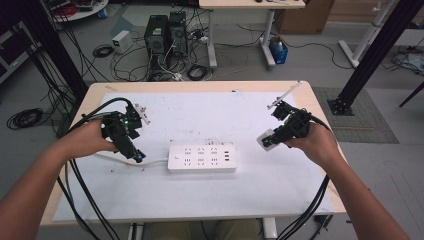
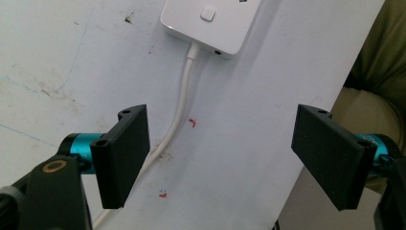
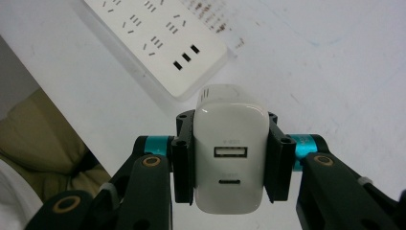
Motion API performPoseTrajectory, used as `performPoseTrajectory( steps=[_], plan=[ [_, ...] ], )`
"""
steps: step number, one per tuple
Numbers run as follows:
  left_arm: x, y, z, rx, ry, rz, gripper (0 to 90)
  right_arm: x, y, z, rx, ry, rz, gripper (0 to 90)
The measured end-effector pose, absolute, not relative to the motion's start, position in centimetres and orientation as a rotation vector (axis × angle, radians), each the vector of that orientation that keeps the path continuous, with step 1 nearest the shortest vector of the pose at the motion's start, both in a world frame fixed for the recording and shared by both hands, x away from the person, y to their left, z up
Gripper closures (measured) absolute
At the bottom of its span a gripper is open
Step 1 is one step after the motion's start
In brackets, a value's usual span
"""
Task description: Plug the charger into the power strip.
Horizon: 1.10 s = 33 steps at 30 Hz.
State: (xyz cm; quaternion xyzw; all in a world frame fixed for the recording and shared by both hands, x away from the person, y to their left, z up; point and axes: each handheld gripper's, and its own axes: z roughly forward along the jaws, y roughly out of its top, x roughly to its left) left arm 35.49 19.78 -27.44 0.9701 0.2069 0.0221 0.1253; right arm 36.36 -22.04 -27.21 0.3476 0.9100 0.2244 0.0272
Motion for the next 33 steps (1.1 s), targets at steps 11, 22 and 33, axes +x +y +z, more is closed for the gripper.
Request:
performPoseTrajectory(
  steps=[11, 22, 33],
  plan=[
    [35.7, 20.5, -28.1, 2.848, 0.536, 0.068, 21.0, 38.9, -15.4, -28.4, 0.823, 2.934, 0.606, 62.3],
    [36.0, 20.6, -29.0, 2.882, 0.481, 0.065, 21.0, 41.0, -10.0, -31.1, 0.472, 3.003, 0.476, 62.2],
    [35.9, 20.8, -29.2, 2.886, 0.457, 0.085, 21.0, 41.4, -6.0, -33.2, 0.11, 3.051, 0.273, 62.3]
  ],
)
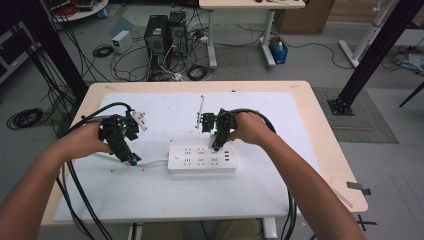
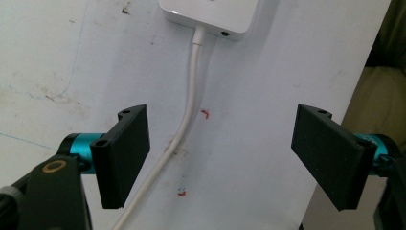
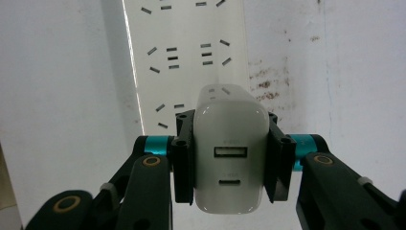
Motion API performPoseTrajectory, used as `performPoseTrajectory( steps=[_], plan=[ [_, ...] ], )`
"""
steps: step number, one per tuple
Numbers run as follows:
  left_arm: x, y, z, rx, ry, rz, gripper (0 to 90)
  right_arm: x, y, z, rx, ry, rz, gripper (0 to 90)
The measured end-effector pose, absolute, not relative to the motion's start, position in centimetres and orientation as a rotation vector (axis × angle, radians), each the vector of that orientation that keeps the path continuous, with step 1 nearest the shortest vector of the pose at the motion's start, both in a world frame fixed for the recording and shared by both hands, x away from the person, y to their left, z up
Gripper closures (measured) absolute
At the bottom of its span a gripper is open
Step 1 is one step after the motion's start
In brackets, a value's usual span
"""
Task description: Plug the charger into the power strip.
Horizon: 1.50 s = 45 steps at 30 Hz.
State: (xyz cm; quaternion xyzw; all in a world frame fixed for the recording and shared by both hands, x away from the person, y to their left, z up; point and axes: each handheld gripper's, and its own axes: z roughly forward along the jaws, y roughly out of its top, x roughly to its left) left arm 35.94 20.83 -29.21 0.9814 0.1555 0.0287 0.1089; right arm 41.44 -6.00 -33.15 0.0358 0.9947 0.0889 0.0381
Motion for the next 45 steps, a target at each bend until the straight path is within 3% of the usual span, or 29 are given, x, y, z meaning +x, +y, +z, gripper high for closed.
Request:
performPoseTrajectory(
  steps=[17, 34, 41, 45],
  plan=[
    [36.0, 21.2, -29.7, 2.868, 0.479, 0.115, 21.1, 41.9, -4.7, -35.3, -0.053, 3.097, 0.175, 62.4],
    [36.1, 21.3, -30.0, 2.848, 0.496, 0.102, 21.1, 42.4, -4.1, -36.0, 0.076, 3.128, 0.107, 62.9],
    [36.2, 21.2, -30.2, 2.849, 0.496, 0.093, 21.0, 40.7, -4.0, -36.3, -0.015, 3.014, 0.099, 62.9],
    [36.4, 21.1, -30.2, 2.851, 0.489, 0.089, 21.1, 42.1, -4.3, -36.2, 0.067, 3.107, 0.137, 62.8]
  ],
)
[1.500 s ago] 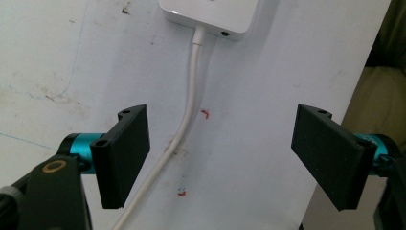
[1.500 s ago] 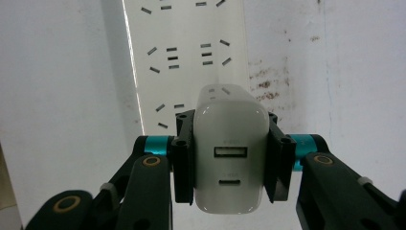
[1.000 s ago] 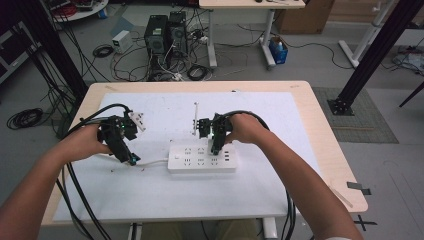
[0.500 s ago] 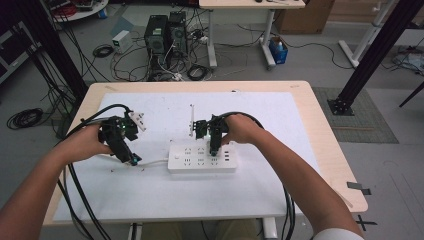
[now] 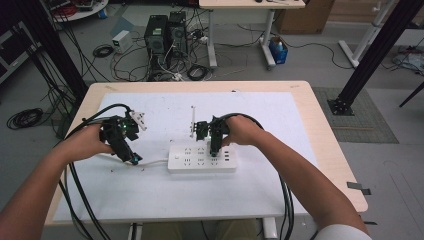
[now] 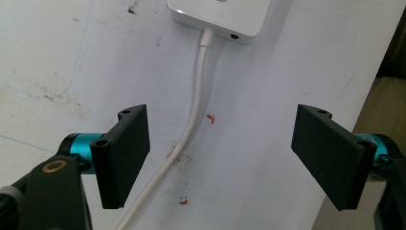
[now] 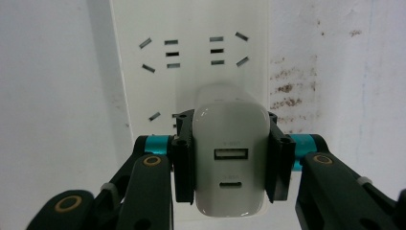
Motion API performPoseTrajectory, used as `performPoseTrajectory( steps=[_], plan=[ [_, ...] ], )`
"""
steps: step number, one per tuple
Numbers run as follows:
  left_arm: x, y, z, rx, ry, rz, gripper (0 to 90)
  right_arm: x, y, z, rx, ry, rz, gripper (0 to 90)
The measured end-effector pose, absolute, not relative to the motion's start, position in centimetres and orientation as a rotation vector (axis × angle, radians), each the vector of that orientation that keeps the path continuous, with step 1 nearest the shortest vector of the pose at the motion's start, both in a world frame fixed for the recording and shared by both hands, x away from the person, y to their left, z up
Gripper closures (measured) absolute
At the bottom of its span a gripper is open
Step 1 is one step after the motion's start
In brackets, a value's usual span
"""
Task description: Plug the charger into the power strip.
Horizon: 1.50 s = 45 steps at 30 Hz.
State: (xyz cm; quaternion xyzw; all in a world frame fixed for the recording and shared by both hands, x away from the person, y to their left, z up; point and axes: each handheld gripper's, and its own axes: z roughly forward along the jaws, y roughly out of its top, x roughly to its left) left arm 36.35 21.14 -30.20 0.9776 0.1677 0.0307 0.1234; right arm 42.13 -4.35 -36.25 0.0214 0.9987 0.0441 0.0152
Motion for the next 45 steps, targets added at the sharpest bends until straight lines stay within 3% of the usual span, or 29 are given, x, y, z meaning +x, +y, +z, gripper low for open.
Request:
performPoseTrajectory(
  steps=[5, 10, 17, 22, 36, 37, 39, 43, 45],
  plan=[
    [36.3, 21.0, -30.3, 2.846, 0.496, 0.102, 21.0, 42.7, -4.4, -36.5, 0.077, 3.139, 0.157, 62.8],
    [36.3, 21.1, -30.2, 2.846, 0.493, 0.104, 21.0, 40.4, -3.7, -36.8, -0.043, 3.003, 0.094, 62.8],
    [36.3, 21.3, -30.2, 2.842, 0.508, 0.097, 21.1, 43.3, -4.2, -36.9, 0.097, 3.181, 0.158, 62.5],
    [36.3, 21.4, -30.2, 2.847, 0.503, 0.101, 21.1, 41.6, -4.2, -37.2, 0.053, 3.078, 0.156, 62.6],
    [36.4, 21.5, -30.3, 2.84, 0.515, 0.098, 21.1, 42.3, -5.0, -37.4, 0.089, 3.115, 0.25, 61.7],
    [36.4, 21.5, -30.4, 2.839, 0.518, 0.096, 21.1, 42.3, -4.9, -37.4, 0.083, 3.11, 0.246, 59.6],
    [36.5, 21.5, -30.4, 2.842, 0.52, 0.096, 21.1, 42.5, -5.3, -37.2, 0.155, 3.097, 0.281, 29.7],
    [36.4, 21.4, -30.6, 2.837, 0.519, 0.09, 21.0, 43.6, -8.2, -34.5, 0.415, 3.101, 0.595, 20.8],
    [36.4, 21.5, -30.5, 2.833, 0.52, 0.096, 21.0, 43.8, -10.1, -33.1, 0.533, 3.044, 0.651, 10.5]
  ],
)
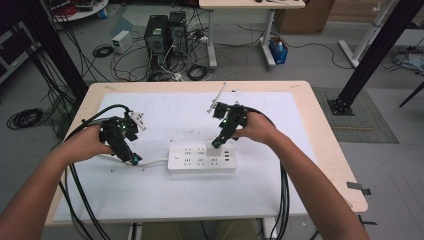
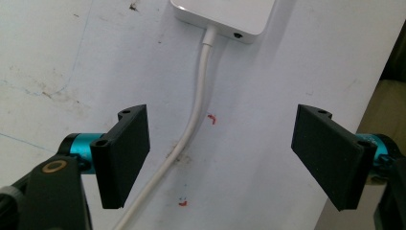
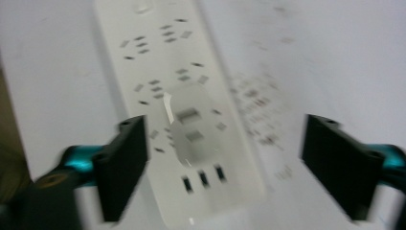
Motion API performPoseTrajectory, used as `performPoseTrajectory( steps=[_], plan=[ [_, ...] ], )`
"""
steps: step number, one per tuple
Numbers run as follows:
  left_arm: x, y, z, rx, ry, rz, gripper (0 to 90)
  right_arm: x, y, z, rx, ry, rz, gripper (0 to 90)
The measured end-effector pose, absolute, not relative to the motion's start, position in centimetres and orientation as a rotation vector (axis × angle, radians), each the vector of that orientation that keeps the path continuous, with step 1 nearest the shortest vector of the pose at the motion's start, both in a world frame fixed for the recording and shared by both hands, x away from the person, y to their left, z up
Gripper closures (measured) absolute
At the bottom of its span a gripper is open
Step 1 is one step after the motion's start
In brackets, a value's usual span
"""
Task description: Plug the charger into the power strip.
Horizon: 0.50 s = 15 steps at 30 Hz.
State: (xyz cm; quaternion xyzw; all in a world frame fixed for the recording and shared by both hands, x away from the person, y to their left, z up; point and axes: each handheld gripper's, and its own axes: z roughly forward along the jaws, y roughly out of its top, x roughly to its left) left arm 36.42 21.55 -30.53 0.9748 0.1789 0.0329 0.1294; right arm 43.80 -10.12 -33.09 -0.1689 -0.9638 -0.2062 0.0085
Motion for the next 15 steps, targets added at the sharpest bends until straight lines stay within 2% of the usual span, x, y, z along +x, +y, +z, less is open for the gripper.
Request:
performPoseTrajectory(
  steps=[8, 15],
  plan=[
    [36.3, 22.3, -30.2, 2.81, 0.554, 0.114, 21.0, 41.9, -16.8, -29.9, -0.894, -3.064, -0.684, 10.6],
    [36.1, 22.2, -29.9, 2.802, 0.569, 0.126, 21.0, 39.3, -21.9, -29.3, -1.128, -3.094, -0.538, 10.5]
  ],
)
